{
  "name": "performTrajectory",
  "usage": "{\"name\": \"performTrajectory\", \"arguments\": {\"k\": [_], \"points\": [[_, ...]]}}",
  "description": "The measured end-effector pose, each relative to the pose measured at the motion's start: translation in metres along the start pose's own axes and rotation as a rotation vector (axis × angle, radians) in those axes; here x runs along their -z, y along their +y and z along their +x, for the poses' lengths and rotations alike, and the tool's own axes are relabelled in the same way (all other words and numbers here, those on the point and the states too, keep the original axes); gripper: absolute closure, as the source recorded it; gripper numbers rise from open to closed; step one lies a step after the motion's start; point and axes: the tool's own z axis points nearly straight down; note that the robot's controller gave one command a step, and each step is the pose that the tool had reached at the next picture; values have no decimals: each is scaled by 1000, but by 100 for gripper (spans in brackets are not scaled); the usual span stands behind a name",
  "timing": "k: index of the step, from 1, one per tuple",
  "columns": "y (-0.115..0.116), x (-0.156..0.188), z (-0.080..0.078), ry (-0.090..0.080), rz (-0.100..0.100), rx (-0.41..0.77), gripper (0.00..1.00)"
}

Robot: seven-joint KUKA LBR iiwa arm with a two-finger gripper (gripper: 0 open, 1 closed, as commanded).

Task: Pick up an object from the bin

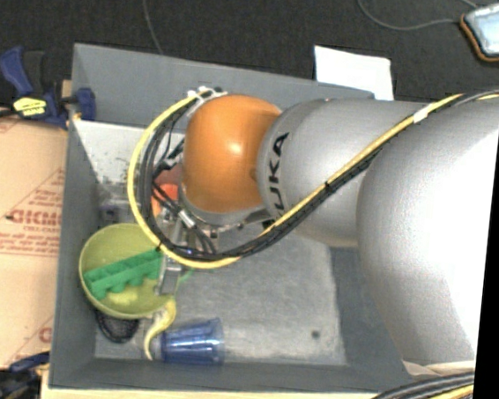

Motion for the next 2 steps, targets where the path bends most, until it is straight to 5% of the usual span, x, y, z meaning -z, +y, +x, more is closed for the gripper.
{"name": "performTrajectory", "arguments": {"k": [1, 2], "points": [[0, 0, 0, 0, 0, 0, 0], [-20, 14, -20, -5, 0, 208, 0]]}}
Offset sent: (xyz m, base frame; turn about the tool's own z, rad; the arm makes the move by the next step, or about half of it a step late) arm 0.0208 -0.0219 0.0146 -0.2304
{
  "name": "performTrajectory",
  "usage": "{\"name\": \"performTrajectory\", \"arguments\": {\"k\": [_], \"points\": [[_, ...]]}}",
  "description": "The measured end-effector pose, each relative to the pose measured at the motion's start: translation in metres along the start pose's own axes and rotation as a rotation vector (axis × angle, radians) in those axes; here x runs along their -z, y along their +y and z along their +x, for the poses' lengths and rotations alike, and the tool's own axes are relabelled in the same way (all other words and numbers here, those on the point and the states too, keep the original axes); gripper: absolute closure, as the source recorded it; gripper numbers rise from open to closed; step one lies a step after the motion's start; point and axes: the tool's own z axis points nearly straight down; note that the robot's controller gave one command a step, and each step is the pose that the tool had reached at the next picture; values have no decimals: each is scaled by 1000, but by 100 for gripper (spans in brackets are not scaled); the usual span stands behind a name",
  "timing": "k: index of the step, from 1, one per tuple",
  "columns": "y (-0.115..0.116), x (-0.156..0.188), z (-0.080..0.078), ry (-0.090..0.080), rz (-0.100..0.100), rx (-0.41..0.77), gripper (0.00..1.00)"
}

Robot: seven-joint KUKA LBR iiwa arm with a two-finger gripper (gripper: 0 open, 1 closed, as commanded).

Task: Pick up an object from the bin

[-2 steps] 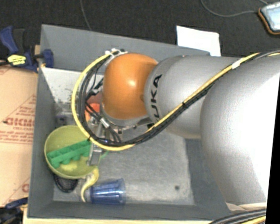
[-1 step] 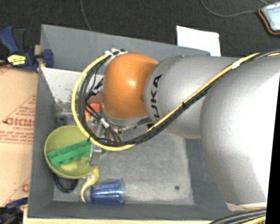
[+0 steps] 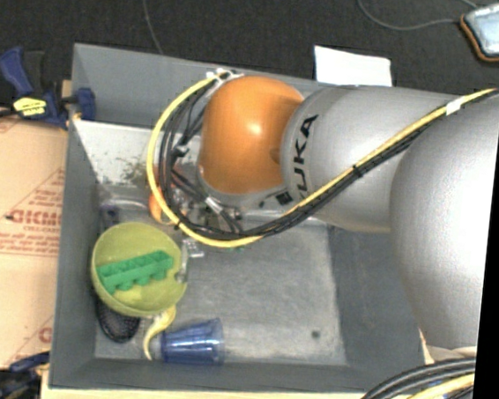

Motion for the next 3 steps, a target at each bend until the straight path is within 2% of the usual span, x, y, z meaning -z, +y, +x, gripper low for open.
{"name": "performTrajectory", "arguments": {"k": [1, 2, 3], "points": [[19, -55, -20, -1, -1, -236, 0], [-69, -18, -7, -12, 5, -11, 0], [4, 79, -40, -9, -5, -115, 0]]}}
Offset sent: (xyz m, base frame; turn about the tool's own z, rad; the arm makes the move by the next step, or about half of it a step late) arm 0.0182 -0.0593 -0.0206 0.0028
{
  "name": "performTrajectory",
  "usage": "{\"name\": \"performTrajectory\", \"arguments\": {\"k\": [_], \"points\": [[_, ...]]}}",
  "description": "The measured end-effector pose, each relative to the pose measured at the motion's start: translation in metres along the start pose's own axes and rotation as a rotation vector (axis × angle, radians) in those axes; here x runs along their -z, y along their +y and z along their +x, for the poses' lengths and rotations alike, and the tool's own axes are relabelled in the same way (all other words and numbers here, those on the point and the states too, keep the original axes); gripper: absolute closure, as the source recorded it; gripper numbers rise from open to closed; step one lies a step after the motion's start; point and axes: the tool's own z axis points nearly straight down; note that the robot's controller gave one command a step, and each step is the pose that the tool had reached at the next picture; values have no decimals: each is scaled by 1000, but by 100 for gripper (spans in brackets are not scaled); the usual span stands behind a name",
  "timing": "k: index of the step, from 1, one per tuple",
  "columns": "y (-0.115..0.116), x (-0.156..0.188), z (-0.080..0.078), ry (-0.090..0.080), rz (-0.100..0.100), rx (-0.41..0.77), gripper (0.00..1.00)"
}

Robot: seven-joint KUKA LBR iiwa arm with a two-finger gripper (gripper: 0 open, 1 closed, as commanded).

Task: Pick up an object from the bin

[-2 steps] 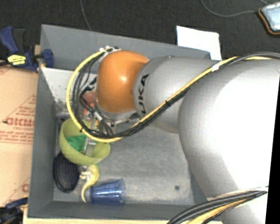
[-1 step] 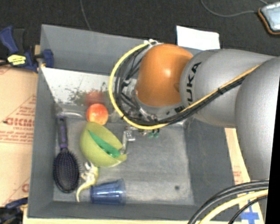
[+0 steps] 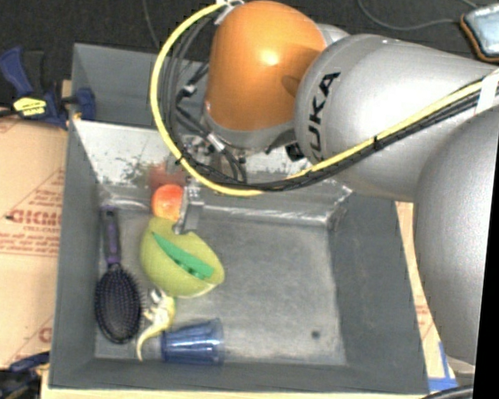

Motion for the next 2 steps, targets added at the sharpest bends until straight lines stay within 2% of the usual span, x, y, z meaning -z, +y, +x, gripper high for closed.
{"name": "performTrajectory", "arguments": {"k": [1, 2], "points": [[-43, -112, 47, 4, 8, -54, 0], [-36, -64, 84, -17, 1, 503, 100]]}}
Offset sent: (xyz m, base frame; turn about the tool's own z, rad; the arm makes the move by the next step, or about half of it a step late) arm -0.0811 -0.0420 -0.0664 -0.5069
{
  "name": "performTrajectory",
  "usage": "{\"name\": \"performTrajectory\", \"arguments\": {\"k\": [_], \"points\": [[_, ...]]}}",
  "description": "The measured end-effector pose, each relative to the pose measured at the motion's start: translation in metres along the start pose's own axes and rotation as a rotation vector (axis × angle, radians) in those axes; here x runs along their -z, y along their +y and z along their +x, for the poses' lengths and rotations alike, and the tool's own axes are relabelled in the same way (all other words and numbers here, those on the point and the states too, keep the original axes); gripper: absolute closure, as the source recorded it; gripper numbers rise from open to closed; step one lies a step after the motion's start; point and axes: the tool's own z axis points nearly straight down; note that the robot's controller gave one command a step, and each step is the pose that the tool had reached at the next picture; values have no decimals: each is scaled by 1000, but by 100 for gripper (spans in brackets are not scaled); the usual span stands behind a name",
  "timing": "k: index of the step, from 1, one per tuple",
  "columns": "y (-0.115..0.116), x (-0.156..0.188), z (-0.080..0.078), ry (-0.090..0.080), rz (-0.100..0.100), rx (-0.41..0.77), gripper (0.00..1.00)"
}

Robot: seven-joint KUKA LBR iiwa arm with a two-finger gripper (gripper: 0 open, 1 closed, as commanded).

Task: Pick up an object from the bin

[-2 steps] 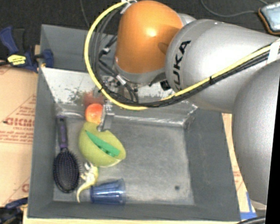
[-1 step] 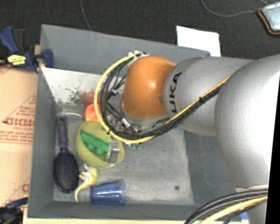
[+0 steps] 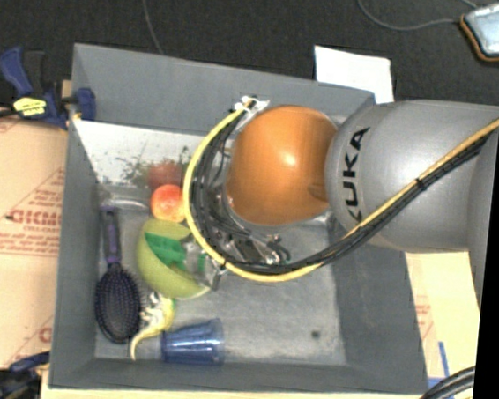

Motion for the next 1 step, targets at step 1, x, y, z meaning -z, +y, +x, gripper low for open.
{"name": "performTrajectory", "arguments": {"k": [1], "points": [[0, 0, 0, 1, -1, -1, 0]]}}
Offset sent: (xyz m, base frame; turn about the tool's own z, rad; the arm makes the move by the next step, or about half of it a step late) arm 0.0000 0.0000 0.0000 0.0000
